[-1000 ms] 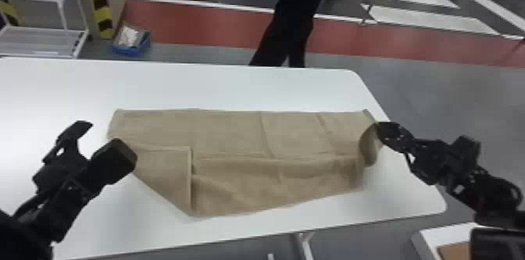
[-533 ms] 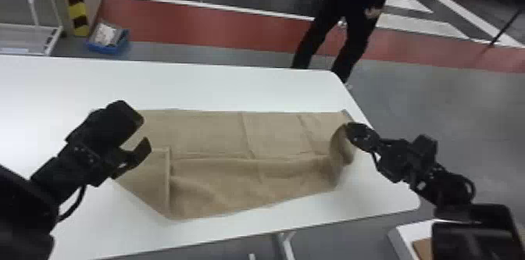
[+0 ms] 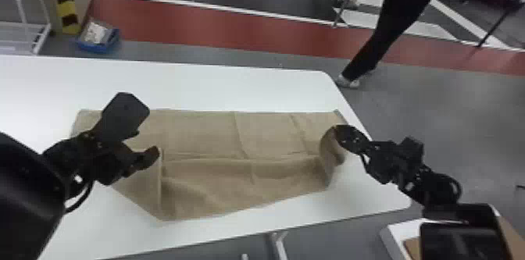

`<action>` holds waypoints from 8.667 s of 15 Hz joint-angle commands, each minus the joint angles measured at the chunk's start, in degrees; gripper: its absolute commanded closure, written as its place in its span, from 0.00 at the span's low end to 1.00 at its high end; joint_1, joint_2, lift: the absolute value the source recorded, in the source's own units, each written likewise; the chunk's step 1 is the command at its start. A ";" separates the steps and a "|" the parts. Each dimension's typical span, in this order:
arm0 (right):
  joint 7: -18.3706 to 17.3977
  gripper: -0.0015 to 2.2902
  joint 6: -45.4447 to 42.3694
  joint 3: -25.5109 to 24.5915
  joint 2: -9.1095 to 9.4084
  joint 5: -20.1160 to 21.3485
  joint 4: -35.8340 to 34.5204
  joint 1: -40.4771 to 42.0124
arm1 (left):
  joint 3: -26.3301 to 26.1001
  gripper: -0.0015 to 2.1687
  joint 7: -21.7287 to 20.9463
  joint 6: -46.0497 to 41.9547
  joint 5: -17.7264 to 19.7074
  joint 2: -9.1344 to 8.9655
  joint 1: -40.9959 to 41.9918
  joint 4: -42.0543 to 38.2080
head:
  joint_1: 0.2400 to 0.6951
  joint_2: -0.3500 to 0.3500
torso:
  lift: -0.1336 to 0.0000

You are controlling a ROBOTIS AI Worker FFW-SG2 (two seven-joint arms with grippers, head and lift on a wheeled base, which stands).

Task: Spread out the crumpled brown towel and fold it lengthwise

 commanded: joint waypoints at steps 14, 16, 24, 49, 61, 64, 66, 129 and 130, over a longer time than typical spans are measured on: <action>-0.08 0.51 -1.71 -0.41 -0.27 -0.44 1.08 0.45 | -3.07 0.34 -3.42 4.91 3.29 -2.82 -7.66 9.92 | 1.00 0.00 | 0.10; -0.08 0.51 -2.24 -0.41 -0.27 -0.44 1.08 0.45 | -3.25 0.34 -3.42 4.91 3.37 -2.82 -7.75 10.53 | 1.00 0.00 | 0.10; -0.08 0.51 -2.41 -0.85 -0.36 -0.53 1.08 0.80 | -4.04 0.52 -3.68 4.73 3.29 -3.88 -9.33 13.96 | 1.00 0.00 | 0.10; -0.08 0.51 -0.13 -6.39 -1.68 -1.40 1.08 0.28 | 18.46 0.56 -10.89 14.58 13.66 8.16 -2.39 -1.25 | 1.00 0.07 | 0.10; -0.08 0.51 -0.13 -4.37 -0.54 -1.67 -0.85 1.42 | 18.55 0.39 -10.63 16.51 14.45 7.46 1.74 -6.34 | 1.00 0.09 | 0.10; -0.08 0.51 -0.13 -4.01 -0.54 -1.84 -0.77 1.33 | 18.55 0.41 -10.10 16.86 15.06 6.76 2.01 -7.66 | 1.00 0.07 | 0.10; -0.08 0.51 -0.13 -3.93 -0.54 -1.93 -0.77 1.24 | 18.20 0.47 -10.10 16.86 14.89 6.67 2.01 -7.57 | 1.00 0.06 | 0.10; -8.52 0.51 15.34 9.61 -3.96 4.13 25.86 -47.54 | 26.55 0.66 -2.89 -17.41 31.32 4.12 -29.55 29.60 | 0.28 0.29 | 0.10; -8.17 0.51 15.52 9.61 -4.23 3.60 25.78 -46.31 | 26.63 0.66 -3.16 -17.41 32.47 4.12 -29.11 29.43 | 0.24 0.29 | 0.10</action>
